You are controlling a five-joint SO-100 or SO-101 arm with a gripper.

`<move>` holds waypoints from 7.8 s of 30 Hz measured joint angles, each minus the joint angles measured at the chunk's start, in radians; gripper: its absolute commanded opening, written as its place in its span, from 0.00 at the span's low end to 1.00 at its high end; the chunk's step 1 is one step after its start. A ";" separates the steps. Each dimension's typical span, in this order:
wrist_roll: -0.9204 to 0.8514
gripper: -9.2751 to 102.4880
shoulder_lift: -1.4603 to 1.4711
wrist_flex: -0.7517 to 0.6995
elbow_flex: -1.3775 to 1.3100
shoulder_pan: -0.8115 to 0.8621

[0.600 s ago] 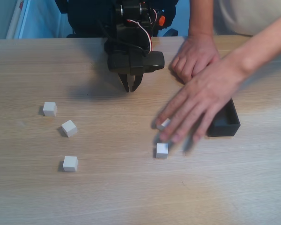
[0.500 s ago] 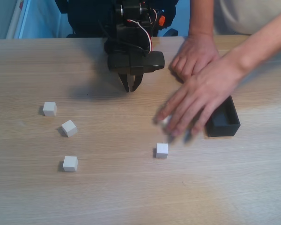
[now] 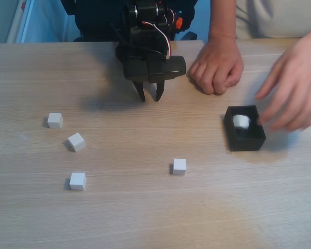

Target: Pick blocks and place them in the box.

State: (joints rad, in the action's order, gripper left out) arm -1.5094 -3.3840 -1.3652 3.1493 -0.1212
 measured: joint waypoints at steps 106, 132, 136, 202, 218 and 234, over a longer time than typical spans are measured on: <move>0.281 0.26 1.374 1.034 -0.690 -0.161; 0.204 0.21 1.795 1.221 -0.946 -0.038; 0.204 0.15 1.821 1.230 -0.963 -0.037; 0.391 0.20 1.258 0.500 -0.954 -0.207; -0.158 0.21 1.198 0.509 -0.887 0.193; -0.383 0.21 1.605 0.565 -1.200 0.499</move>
State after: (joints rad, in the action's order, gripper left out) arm -1.8929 -1.7794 -0.8007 1.9497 0.3774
